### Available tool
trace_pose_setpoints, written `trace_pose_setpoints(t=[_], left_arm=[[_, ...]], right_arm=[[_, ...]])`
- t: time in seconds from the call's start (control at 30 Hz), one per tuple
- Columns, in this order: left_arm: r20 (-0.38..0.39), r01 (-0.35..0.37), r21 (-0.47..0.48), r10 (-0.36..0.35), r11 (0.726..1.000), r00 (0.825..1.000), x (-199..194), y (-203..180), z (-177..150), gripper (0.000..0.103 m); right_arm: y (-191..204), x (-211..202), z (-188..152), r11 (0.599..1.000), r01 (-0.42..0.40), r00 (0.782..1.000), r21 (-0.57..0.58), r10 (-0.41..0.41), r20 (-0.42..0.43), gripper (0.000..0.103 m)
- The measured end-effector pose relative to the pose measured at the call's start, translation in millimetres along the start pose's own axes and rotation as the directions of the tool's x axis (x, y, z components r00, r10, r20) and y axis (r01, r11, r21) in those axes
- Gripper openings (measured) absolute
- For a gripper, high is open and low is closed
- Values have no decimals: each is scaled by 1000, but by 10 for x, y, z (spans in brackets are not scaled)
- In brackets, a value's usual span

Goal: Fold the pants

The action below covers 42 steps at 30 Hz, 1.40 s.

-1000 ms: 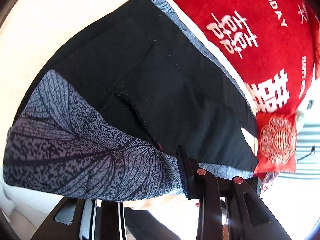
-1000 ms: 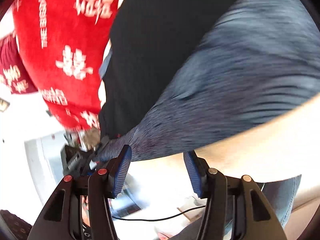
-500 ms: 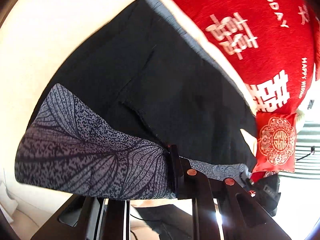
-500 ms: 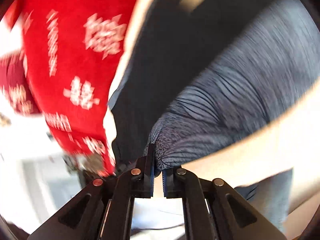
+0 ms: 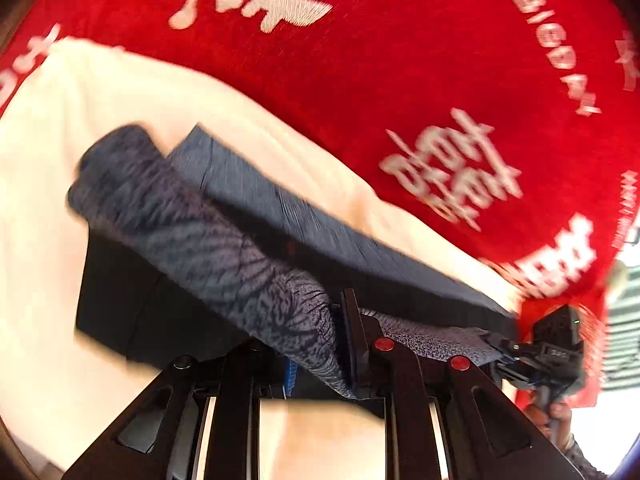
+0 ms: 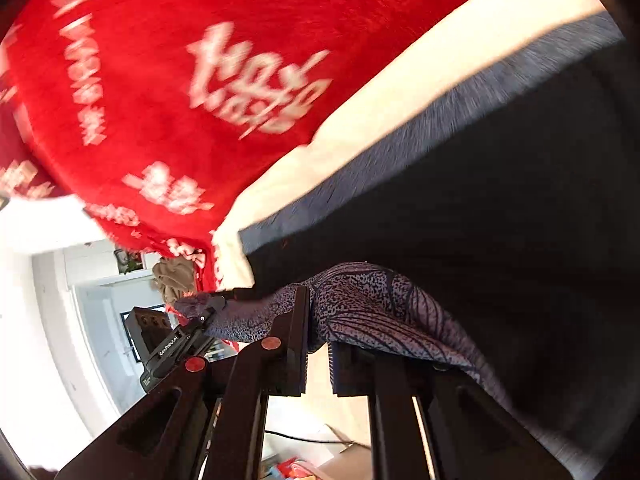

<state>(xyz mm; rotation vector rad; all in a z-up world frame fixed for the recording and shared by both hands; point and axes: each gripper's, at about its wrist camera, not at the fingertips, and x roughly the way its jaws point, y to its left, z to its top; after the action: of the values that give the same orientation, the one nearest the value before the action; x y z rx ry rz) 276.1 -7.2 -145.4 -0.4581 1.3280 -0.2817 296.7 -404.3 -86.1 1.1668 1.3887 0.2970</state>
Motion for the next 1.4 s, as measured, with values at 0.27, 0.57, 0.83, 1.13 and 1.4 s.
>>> trace_pose_setpoints(t=[0.27,0.57,0.83,1.13,1.4], left_arm=[[-71,-97,-68,92,993,993,678,101,366,21],[39,-228,96,225,969,974,-173,-244,131,72],[38,-422,137,421,896,906,716,-132,223,72],[9,-452,259,466,854,885,562,-321,-66,73],[-98,-374,284,415,883,905,389,-749,-805,73]], right_arm=[[-69,441,515,997,82,996,-2,-82,-39,17],[832,236,11,943,160,987,-293,-151,52,68],[857,1175,259,778,373,918,-506,-389,78,55],[675,478,354,897,323,944,-301,-284,165,54],[-93,-427,-489,939,310,948,-149,-294,125,69]])
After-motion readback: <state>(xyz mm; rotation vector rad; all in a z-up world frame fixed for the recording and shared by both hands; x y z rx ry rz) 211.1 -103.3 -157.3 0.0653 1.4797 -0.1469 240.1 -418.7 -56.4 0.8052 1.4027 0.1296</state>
